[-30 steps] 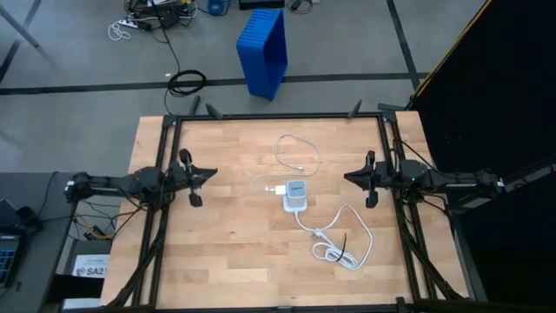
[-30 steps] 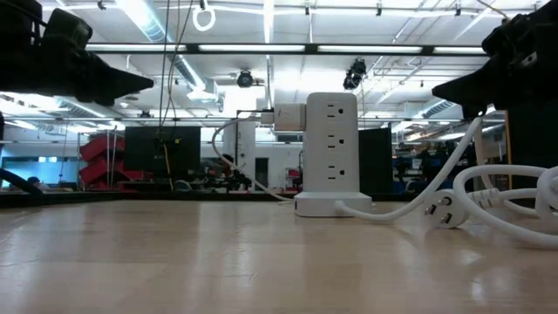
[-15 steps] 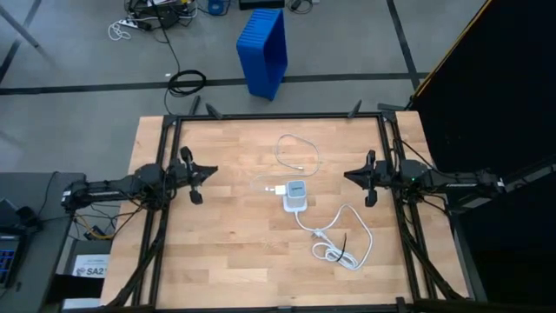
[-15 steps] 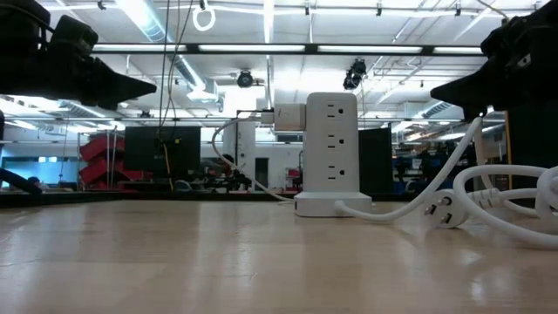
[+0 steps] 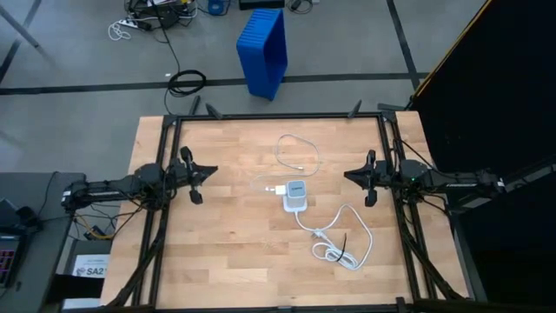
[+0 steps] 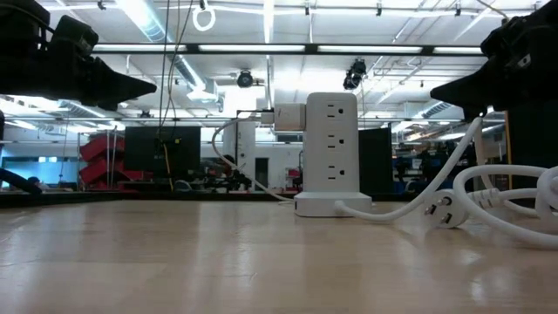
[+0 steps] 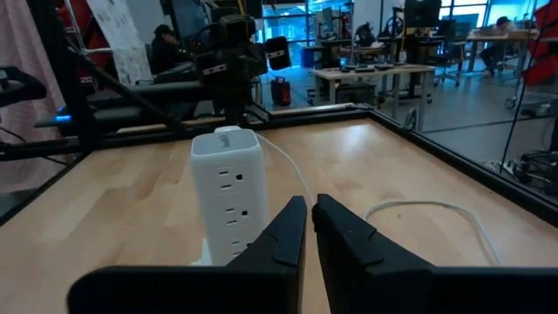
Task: Insert USB
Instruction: Return to Home Position
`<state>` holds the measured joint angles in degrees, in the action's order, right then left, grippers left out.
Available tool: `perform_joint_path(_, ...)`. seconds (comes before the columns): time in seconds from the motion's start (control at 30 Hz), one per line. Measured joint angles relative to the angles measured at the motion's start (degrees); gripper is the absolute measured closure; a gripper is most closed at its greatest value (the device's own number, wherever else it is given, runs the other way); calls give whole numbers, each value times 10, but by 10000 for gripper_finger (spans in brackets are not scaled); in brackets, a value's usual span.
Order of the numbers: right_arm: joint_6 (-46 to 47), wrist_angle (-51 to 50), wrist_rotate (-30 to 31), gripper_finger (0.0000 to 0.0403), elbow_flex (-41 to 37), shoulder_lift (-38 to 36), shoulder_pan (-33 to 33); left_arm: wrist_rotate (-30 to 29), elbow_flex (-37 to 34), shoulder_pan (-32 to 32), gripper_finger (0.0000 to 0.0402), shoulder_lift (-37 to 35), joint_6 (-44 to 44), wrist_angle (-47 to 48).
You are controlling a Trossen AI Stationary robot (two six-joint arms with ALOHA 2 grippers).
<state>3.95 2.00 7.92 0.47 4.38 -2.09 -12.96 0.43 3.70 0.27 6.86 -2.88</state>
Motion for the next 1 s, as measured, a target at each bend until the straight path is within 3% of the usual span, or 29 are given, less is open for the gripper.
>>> perform_joint_path(1.0, 0, 2, -1, 369, 0, 0, 0, 1, 0, 0, 402, 0, 4, -6)
